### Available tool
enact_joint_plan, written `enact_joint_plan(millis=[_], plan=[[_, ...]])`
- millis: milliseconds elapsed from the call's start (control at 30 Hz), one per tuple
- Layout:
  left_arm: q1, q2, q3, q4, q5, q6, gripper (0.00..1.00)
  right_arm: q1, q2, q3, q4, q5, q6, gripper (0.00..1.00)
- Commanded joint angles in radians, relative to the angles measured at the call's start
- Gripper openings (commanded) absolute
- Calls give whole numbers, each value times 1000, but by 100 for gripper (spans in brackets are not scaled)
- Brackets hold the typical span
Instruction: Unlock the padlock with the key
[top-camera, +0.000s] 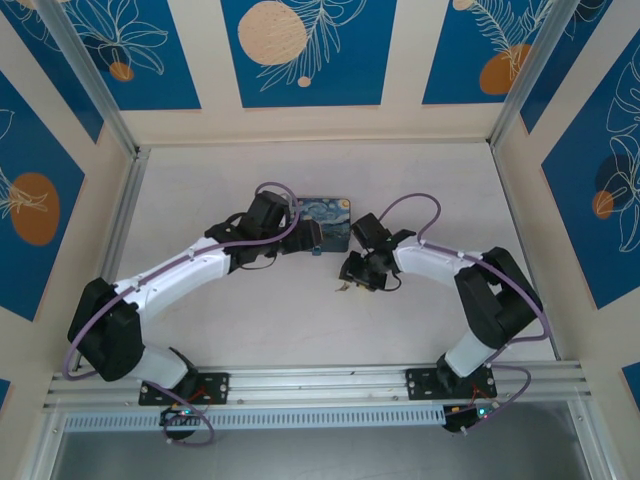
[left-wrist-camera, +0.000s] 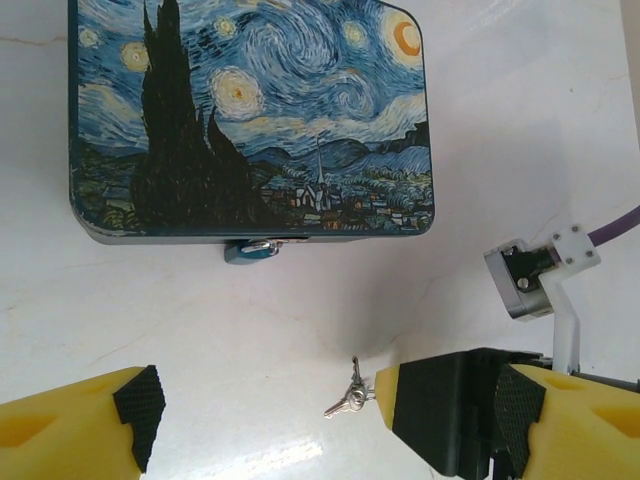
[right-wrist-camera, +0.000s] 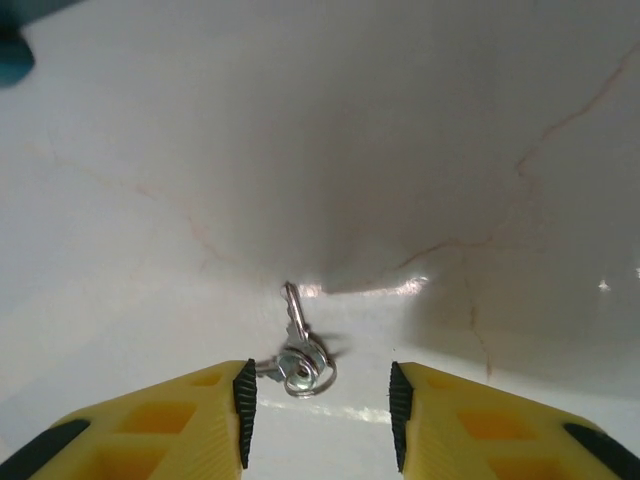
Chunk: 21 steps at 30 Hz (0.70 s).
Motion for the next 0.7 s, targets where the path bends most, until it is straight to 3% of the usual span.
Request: enact_joint_plan(millis=[0,333,667], plan=[[14,-23,-12,-9,-20,-5,87,13,30,49,-54,48,99,40],[48,-38,-37,20,-12,-2,98,72,113,172,-204,124,202,39],[115,-81,-91,62,44,-12,99,114,170,215,-246,144,248,39]])
